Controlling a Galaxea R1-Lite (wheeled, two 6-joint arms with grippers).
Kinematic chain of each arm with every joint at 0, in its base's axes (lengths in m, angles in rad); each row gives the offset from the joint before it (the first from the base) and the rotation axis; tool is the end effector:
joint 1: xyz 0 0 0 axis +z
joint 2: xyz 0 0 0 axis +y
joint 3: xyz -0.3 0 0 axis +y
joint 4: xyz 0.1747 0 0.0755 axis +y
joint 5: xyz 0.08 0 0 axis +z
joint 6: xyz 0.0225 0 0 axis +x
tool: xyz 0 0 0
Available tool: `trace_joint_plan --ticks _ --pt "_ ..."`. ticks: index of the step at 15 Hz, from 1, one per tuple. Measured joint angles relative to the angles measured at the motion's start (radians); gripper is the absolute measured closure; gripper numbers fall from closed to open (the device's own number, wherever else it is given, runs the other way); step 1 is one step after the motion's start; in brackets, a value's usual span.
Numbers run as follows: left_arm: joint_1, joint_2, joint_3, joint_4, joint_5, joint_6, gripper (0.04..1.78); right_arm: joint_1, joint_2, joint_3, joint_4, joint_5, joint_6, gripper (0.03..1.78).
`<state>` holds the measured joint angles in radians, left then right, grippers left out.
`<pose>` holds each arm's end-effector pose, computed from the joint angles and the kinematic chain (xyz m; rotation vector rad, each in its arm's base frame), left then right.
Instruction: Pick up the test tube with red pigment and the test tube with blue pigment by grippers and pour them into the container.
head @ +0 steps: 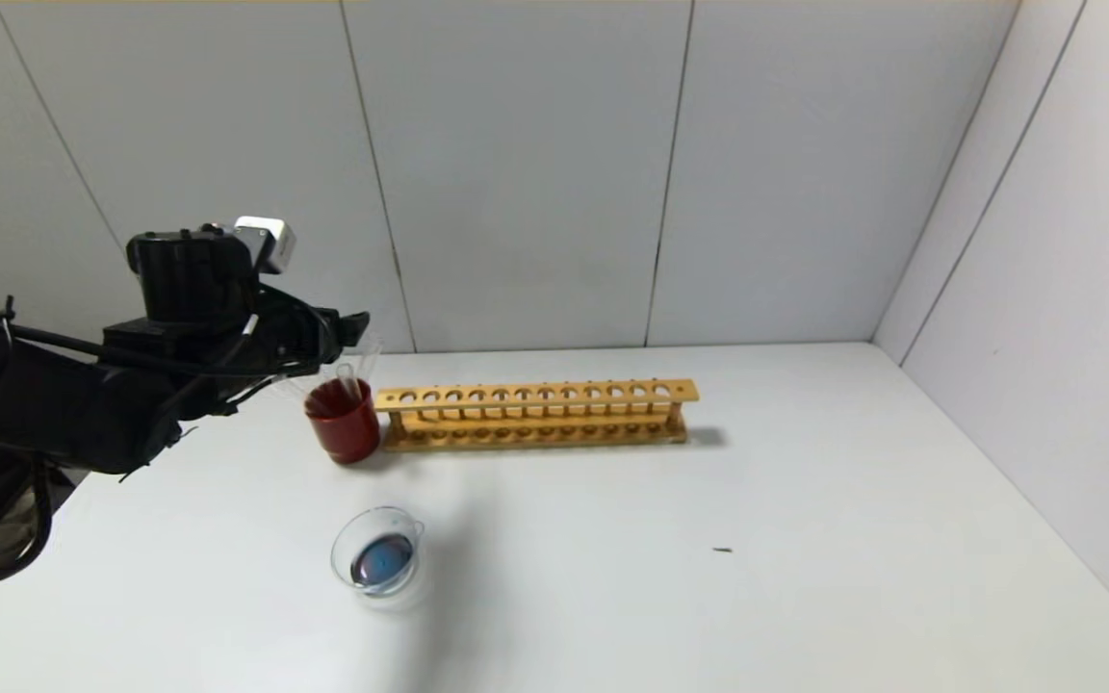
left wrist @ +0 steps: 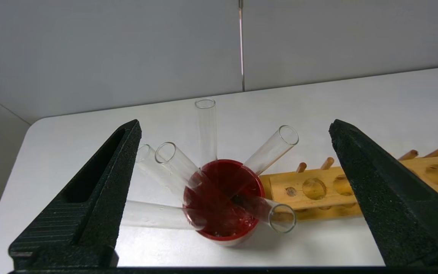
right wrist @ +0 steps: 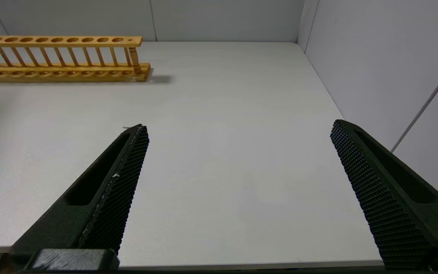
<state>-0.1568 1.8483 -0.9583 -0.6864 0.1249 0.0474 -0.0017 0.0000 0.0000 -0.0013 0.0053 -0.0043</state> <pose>0.3472 -0.0520 0.1796 0.0758 0.2008 -0.0366 -0.0228 0.0002 0.0756 -0.0043 -0.0013 0.0036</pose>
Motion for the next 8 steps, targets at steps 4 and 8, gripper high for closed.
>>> trace_joint_plan --ticks 4,8 --pt "0.000 -0.063 -0.018 0.035 0.001 0.010 0.08 0.000 0.000 0.000 0.000 0.000 0.000 0.06" --pt "0.000 -0.176 -0.074 0.172 0.007 0.011 0.08 0.000 0.000 0.000 0.000 0.000 0.000 0.06"
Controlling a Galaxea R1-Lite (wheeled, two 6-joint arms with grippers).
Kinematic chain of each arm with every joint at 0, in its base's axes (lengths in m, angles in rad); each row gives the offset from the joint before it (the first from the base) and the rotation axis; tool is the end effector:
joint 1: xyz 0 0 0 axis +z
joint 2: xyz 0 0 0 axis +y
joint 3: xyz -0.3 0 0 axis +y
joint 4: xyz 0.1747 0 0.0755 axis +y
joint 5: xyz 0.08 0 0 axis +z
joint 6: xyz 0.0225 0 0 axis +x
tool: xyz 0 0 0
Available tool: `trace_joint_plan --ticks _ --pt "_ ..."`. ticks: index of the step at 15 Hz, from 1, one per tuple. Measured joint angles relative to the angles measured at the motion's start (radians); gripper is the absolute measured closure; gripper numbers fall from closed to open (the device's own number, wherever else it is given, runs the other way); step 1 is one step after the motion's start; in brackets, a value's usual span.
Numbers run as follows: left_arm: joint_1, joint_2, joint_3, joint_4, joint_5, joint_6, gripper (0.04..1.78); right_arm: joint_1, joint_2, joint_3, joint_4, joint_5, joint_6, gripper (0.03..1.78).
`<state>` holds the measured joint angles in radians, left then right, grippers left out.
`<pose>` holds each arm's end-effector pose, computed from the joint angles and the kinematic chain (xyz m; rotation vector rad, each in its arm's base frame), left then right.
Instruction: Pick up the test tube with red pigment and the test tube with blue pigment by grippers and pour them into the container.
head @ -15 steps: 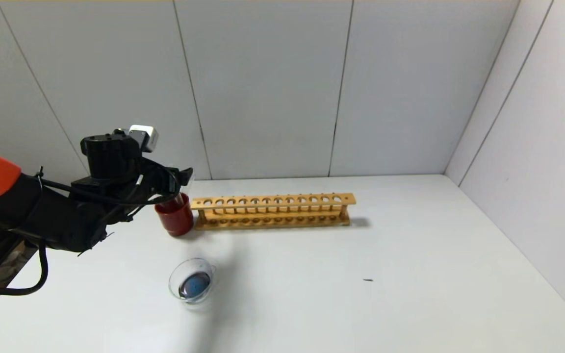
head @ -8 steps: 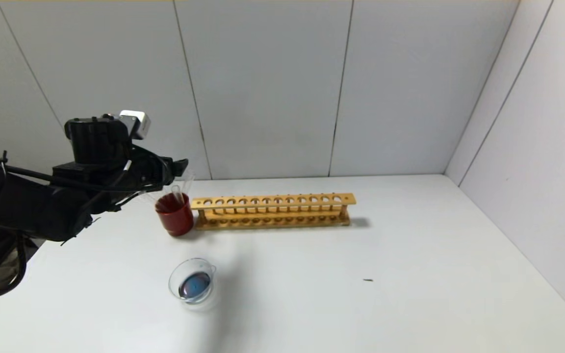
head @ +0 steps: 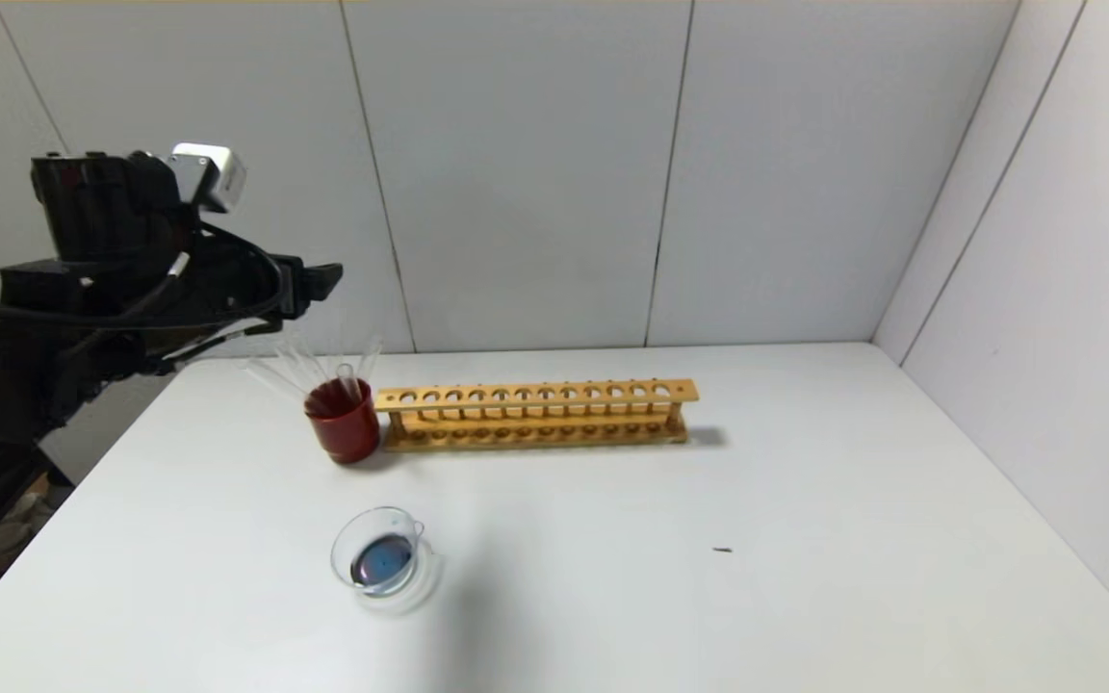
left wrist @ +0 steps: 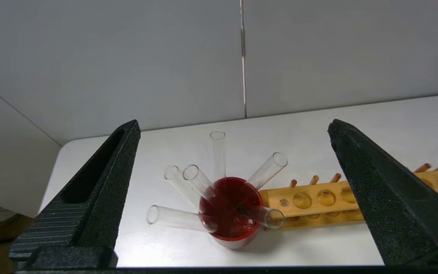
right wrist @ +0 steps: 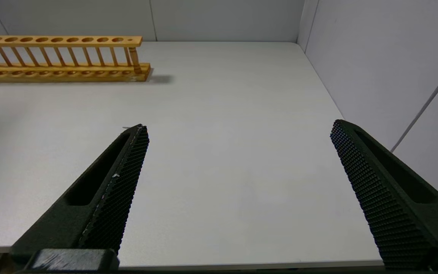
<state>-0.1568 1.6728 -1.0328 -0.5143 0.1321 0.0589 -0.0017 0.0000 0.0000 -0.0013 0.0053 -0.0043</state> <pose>0.3138 -0.0466 0.2418 0.0769 0.1236 -0.0283 -0.0228 0.0002 0.0756 -0.0043 -0.0013 0.0036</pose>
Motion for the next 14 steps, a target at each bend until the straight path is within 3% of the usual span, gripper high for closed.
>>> trace_joint_plan --ticks 5,9,14 --pt "0.000 -0.287 0.009 0.218 0.010 0.023 0.08 0.000 0.000 0.000 0.000 0.000 0.000 0.06" --pt "0.011 -0.604 0.171 0.310 0.016 0.068 0.08 0.000 0.000 0.000 0.000 0.000 0.000 0.06" --pt "0.106 -1.025 0.381 0.467 0.013 0.057 0.08 0.000 0.000 0.000 0.000 0.000 0.000 0.06"
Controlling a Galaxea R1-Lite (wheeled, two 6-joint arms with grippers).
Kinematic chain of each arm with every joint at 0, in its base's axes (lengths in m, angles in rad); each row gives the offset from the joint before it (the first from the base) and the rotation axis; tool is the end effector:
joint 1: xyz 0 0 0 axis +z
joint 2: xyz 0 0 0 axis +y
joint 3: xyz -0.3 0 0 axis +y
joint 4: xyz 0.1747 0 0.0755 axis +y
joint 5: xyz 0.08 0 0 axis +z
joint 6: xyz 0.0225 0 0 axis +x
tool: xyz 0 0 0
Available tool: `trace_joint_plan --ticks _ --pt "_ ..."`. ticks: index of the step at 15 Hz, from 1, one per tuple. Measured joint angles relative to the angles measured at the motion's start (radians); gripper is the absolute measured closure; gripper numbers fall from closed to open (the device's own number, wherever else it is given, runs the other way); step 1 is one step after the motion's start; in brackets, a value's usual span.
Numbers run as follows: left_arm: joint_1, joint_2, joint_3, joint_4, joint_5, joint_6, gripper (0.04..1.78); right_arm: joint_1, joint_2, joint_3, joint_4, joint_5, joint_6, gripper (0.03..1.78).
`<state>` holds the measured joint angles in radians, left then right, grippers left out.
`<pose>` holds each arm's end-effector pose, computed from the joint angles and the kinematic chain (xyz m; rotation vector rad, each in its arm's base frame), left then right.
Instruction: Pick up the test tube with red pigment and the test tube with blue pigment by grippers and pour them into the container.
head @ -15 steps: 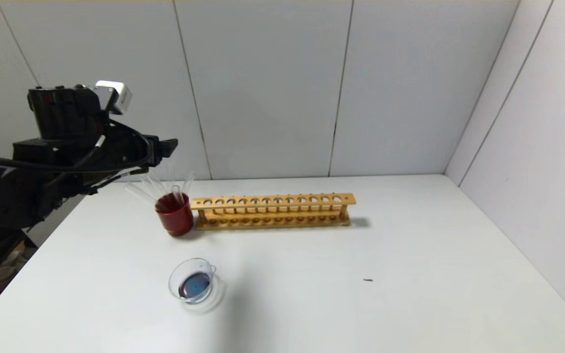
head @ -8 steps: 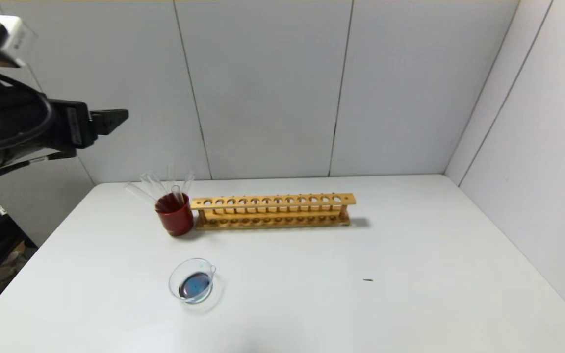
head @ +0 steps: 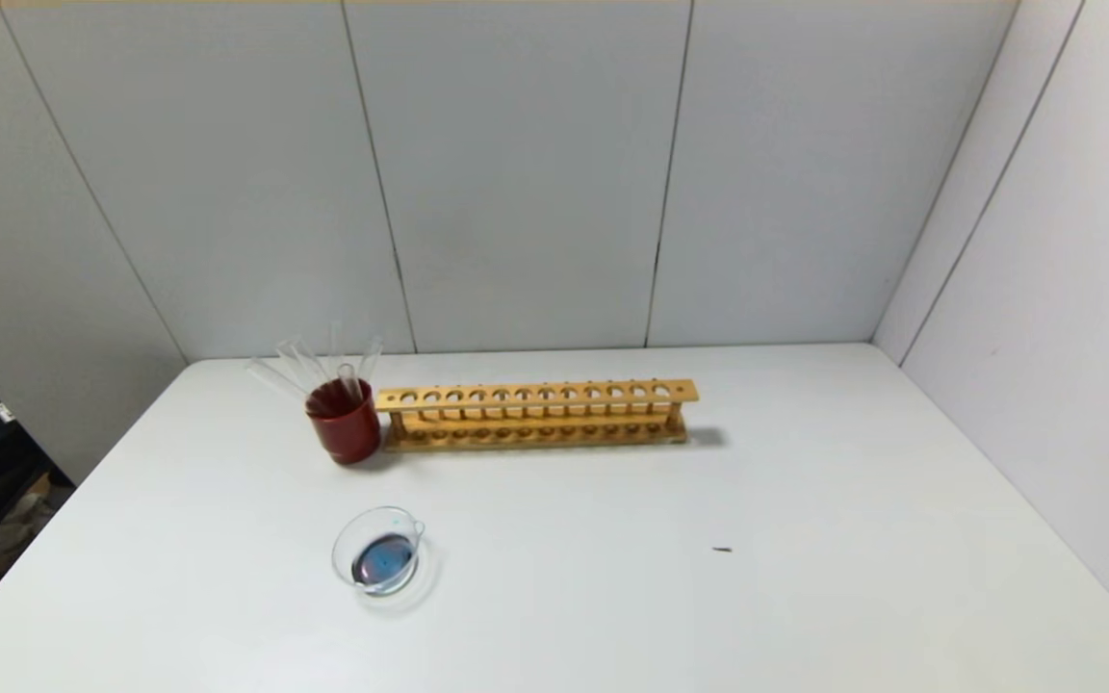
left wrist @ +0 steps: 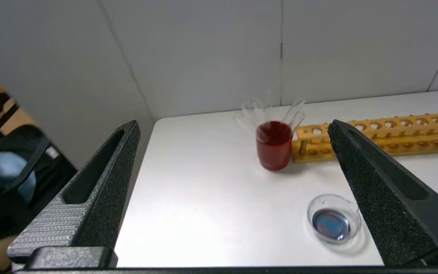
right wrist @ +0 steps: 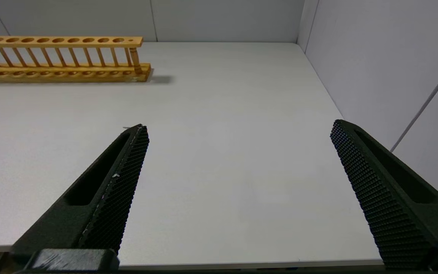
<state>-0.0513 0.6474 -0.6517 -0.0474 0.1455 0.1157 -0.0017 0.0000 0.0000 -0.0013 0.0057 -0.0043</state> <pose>0.0373 0.0014 0.2625 0.1105 -0.0460 0.0970 -0.0228 0.0002 0.0756 -0.0043 -0.0013 0.0040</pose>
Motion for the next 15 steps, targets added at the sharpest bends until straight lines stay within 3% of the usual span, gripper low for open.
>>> trace_joint_plan --ticks 4,9,13,15 --pt "0.070 -0.280 0.131 0.058 -0.038 -0.043 0.08 0.000 0.000 0.000 0.000 0.000 0.000 0.06" --pt "0.064 -0.560 0.359 0.057 -0.088 -0.071 0.08 0.000 0.000 0.000 0.000 0.000 0.000 0.06" --pt "0.058 -0.635 0.609 -0.023 -0.118 -0.087 0.08 0.000 0.000 0.000 0.000 0.000 0.000 0.06" --pt "0.057 -0.646 0.641 0.041 -0.146 -0.090 0.08 0.000 0.000 0.000 0.000 0.000 0.000 0.06"
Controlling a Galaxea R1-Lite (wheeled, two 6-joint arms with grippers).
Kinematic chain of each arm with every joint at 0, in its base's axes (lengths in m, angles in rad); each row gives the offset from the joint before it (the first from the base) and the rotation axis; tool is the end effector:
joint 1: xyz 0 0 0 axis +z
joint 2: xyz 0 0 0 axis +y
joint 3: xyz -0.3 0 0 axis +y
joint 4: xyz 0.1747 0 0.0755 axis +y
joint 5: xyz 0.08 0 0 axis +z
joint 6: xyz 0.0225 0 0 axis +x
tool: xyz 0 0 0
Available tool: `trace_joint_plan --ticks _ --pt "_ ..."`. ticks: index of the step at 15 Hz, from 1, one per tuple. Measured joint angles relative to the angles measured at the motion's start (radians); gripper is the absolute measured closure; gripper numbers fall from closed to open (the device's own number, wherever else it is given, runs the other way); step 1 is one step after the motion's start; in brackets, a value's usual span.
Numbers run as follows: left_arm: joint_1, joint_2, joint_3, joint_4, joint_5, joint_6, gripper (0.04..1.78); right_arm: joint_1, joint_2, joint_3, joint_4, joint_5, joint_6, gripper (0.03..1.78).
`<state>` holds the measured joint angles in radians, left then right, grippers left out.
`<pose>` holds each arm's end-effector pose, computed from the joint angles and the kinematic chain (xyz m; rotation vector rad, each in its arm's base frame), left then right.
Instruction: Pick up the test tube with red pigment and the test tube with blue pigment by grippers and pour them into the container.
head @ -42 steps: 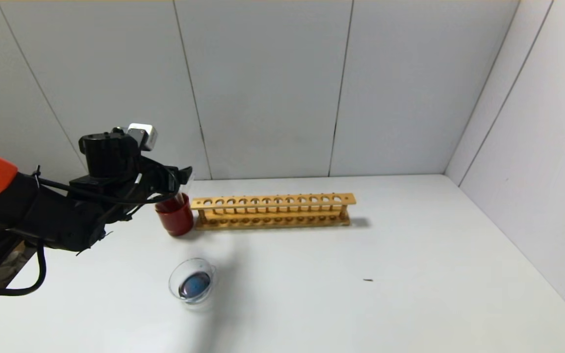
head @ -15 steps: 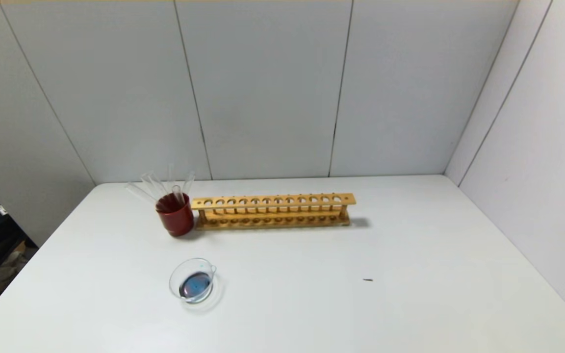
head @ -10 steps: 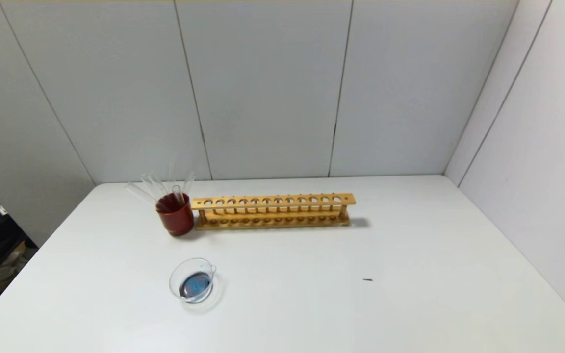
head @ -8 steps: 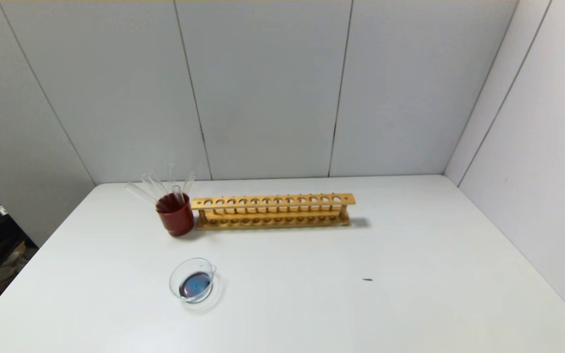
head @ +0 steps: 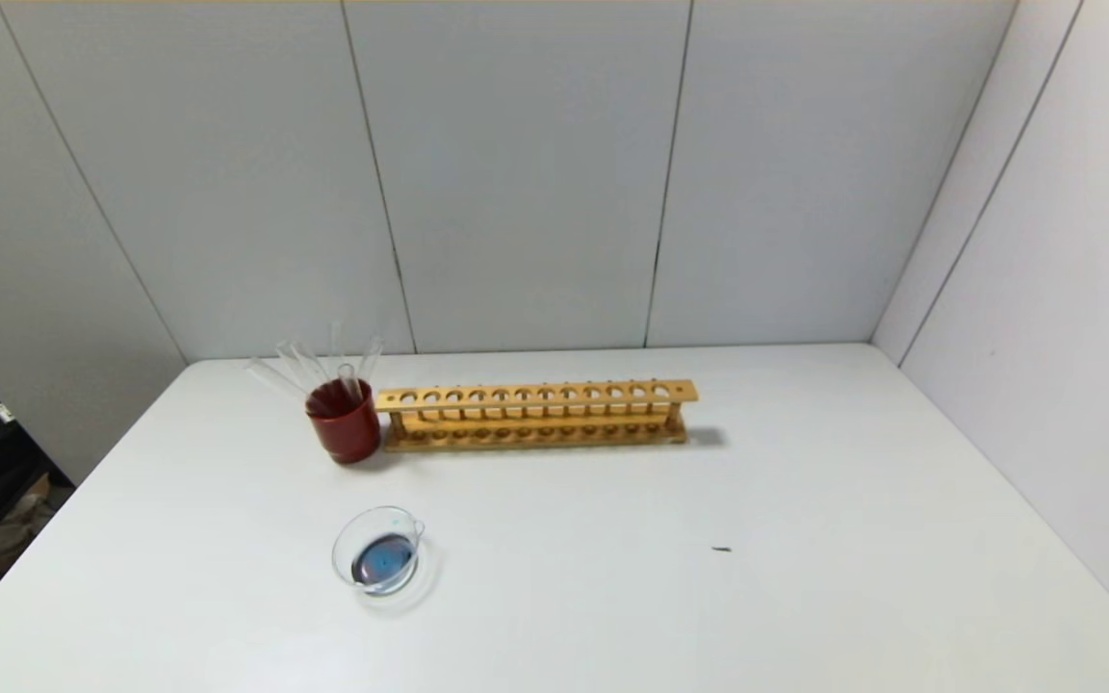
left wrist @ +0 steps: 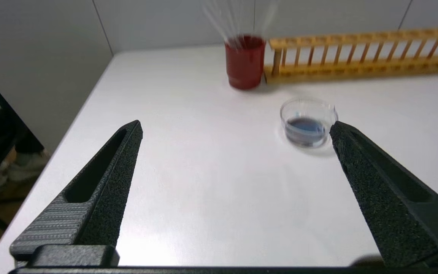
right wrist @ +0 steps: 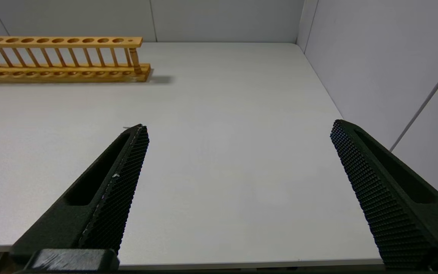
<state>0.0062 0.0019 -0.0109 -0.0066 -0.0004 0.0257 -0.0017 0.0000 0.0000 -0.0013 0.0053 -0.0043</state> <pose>-0.0235 -0.0002 0.0792 0.0258 -0.0155 0.0060 -0.0228 0.0002 0.0756 -0.0043 -0.0013 0.0036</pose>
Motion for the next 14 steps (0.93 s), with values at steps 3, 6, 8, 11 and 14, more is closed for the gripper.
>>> trace_joint_plan --ticks 3,6,8,11,14 --pt "-0.002 -0.004 0.009 0.016 -0.003 0.014 0.08 0.000 0.000 0.000 0.000 0.000 0.000 0.06" --pt "-0.003 -0.005 0.010 0.016 -0.001 0.001 0.08 0.000 0.000 0.000 0.000 0.000 0.000 0.06" --pt "-0.003 -0.005 0.010 0.016 -0.001 0.000 0.08 0.000 0.000 0.000 0.000 0.000 0.000 0.06" --pt "-0.003 -0.005 0.009 0.016 -0.001 0.000 0.08 0.000 0.000 0.000 0.000 -0.001 0.000 0.06" --pt "-0.003 -0.005 0.010 0.015 -0.001 0.001 0.08 0.000 0.000 0.000 0.000 -0.001 -0.001 0.06"
